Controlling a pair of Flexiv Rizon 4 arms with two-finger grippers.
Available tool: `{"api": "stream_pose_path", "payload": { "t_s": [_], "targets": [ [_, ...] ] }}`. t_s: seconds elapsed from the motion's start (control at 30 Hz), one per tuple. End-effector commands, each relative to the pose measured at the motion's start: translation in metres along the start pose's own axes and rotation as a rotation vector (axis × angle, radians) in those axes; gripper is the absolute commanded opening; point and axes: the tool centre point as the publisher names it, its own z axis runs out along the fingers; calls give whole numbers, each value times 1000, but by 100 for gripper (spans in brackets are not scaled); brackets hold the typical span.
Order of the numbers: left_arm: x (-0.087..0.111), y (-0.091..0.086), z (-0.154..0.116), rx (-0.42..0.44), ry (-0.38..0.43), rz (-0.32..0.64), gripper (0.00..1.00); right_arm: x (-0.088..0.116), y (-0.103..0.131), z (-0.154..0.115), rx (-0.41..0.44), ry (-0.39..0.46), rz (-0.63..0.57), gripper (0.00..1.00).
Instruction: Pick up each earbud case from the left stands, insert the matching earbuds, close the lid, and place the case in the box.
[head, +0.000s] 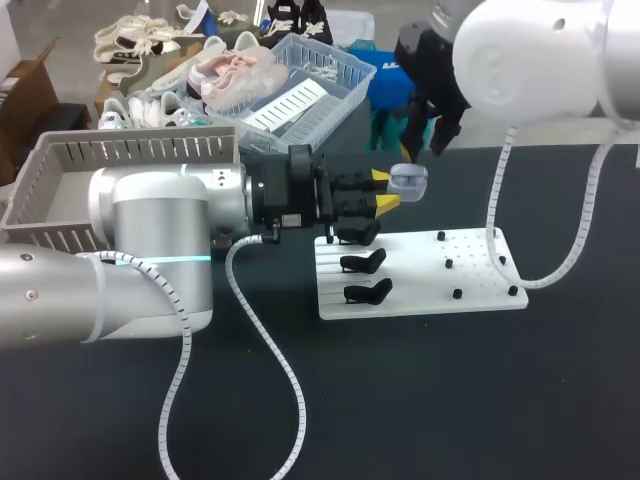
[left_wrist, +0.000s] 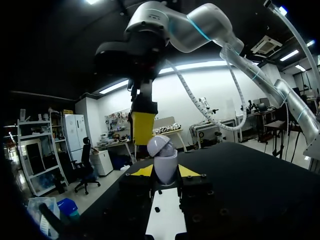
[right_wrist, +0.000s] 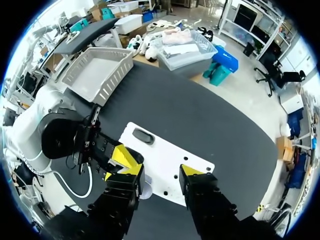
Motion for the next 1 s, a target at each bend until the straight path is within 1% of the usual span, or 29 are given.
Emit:
{"api": "stream_pose_path", "payload": {
  "t_s": [0.03, 0.3, 0.4, 0.5, 0.57, 0.7, 0.83, 0.93, 1.0],
  "targets": [
    [0, 0, 0, -4, 0, 1, 0, 9, 3, -1, 3, -31, 0, 43],
    [0, 0, 0, -4, 0, 1, 0, 15, 4, -2, -7, -41, -2, 43],
    [0, 0, 0, -4, 0, 1, 0, 20, 2, -4, -12, -50, 8, 44],
    [-4, 4, -5, 1, 6, 13, 0, 26, -1, -6, -13, -58, 23, 44],
    [-7, 8, -12, -13, 25, 35, 0, 32, -4, -7, -14, -60, 38, 44],
    [-12, 16, -25, -52, 19, 46, 0, 41, -10, -10, -11, -66, 63, 44],
    [-16, 22, -37, -82, 52, 64, 0, 49, -16, -12, -4, -72, 89, 44],
    [-17, 29, -53, -113, 68, 69, 0, 54, -20, -10, -9, -71, 107, 43],
    [-16, 34, -68, -143, 86, 66, 0, 58, -22, -8, -8, -67, 116, 44]
  ]
}}
